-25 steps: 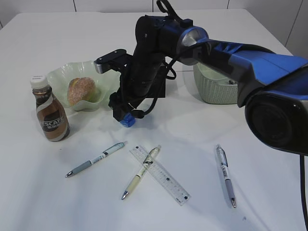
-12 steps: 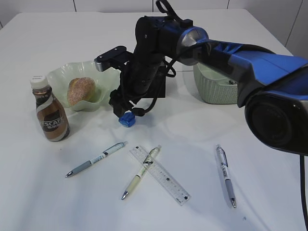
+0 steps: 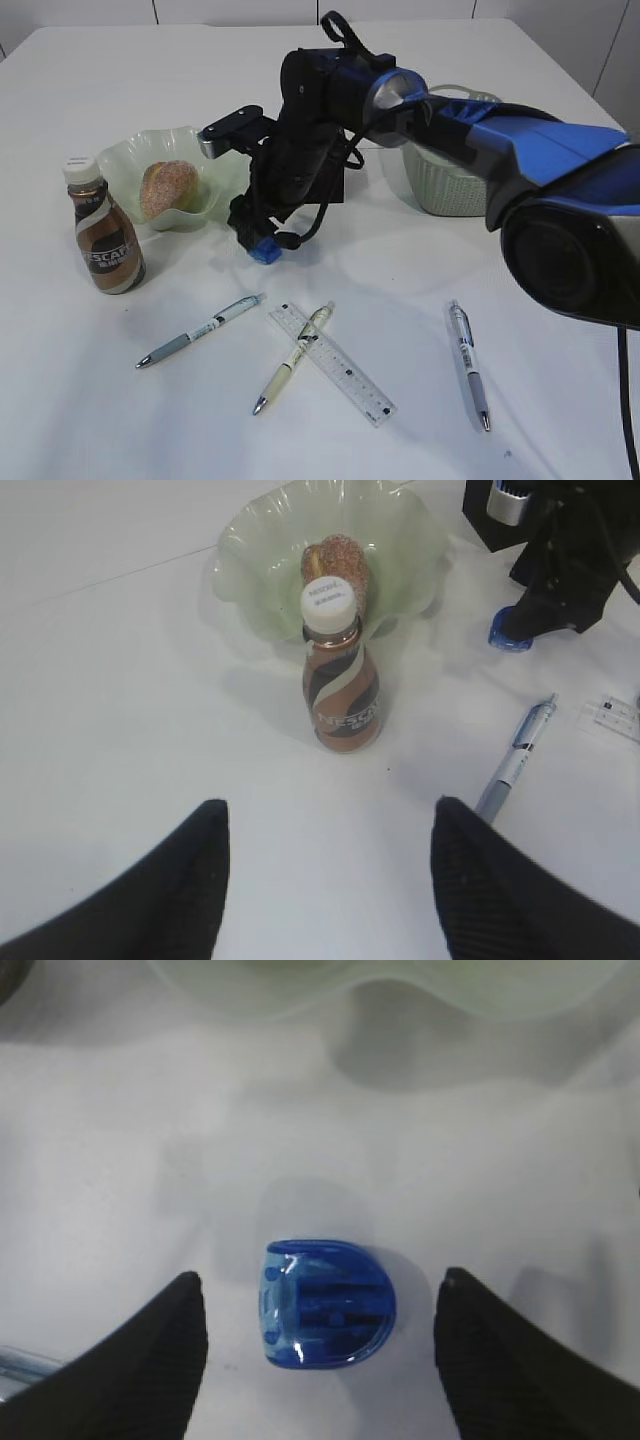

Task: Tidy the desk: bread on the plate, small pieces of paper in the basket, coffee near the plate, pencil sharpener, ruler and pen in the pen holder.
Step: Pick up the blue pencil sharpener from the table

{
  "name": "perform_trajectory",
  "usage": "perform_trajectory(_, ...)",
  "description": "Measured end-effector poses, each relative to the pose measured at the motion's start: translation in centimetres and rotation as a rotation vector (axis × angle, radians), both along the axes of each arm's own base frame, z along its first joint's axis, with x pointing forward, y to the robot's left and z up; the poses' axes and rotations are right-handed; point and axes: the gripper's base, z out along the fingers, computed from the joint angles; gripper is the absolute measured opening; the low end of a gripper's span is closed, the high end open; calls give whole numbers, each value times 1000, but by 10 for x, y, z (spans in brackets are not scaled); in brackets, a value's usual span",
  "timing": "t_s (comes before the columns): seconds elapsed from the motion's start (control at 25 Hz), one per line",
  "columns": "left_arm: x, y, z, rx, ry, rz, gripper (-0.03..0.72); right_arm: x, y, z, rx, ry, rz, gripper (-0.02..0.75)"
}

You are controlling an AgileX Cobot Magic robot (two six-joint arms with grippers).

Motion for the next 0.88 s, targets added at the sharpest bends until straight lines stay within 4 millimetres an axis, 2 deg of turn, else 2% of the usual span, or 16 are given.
perform_trajectory(0.32,0,0,0,0,0,0,448,1,0,-17,-16,23,1,553)
perform_trajectory(0.64,0,0,0,0,0,0,448,2,0,-21,-25,12,13,553)
perform_trajectory(0.88,0,0,0,0,0,0,448,3,0,-32,-38,25,20,553)
